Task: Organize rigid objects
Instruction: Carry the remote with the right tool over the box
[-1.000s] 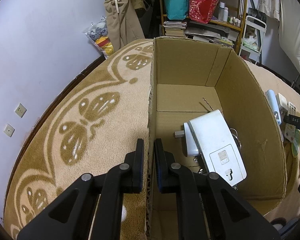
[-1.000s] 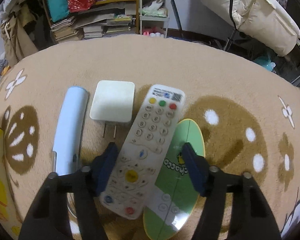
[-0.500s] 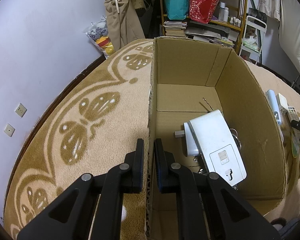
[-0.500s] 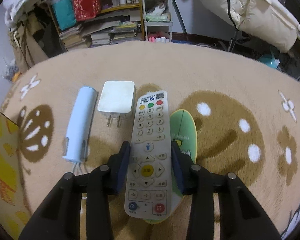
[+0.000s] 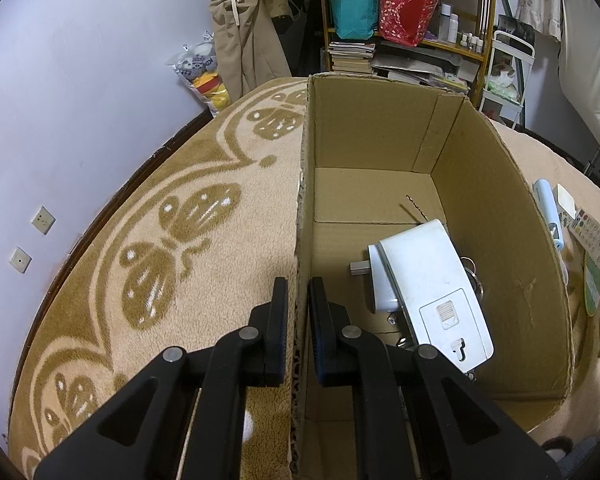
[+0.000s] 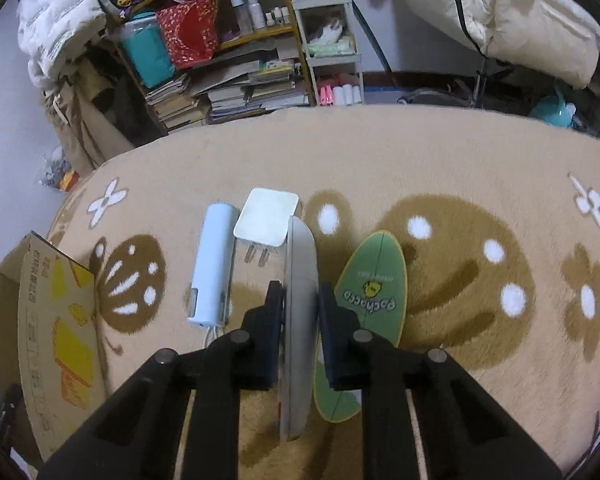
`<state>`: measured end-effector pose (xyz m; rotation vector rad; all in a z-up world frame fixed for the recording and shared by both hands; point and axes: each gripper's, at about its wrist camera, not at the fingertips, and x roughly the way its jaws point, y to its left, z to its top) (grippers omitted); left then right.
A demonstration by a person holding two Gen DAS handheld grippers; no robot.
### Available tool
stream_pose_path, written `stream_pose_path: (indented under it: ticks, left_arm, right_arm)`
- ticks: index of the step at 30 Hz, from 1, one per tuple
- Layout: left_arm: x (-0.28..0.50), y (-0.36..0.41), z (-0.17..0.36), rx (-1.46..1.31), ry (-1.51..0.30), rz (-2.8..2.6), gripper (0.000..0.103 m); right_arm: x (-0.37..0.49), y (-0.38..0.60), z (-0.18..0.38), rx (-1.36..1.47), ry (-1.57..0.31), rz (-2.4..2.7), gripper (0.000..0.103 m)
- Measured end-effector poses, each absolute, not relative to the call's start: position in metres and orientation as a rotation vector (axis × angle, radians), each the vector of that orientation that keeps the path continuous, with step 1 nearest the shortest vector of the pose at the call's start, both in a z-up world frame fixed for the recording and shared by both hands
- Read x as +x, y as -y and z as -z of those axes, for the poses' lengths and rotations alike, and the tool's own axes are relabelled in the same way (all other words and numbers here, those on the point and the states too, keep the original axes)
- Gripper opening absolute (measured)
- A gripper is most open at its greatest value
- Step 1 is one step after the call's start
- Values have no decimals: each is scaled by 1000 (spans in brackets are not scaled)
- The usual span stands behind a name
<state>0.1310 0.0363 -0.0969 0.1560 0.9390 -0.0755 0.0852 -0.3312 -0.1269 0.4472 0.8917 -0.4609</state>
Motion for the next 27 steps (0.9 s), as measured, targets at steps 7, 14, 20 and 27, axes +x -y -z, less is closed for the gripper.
stream_pose_path:
  ticks: [7, 14, 20, 27]
  left_arm:
    - [131, -36, 97, 157, -939, 75, 11]
    - [131, -36, 97, 156, -939, 76, 11]
    - [131, -36, 97, 161, -938, 75, 11]
    - [130, -37, 98, 161, -938, 75, 11]
  right_arm:
    - [82, 325, 117, 449, -860, 444, 19]
    - [86, 298, 78, 429, -756, 334, 19]
    - [93, 259, 49, 384, -692, 215, 19]
    - [102, 211, 33, 347, -670, 74, 19]
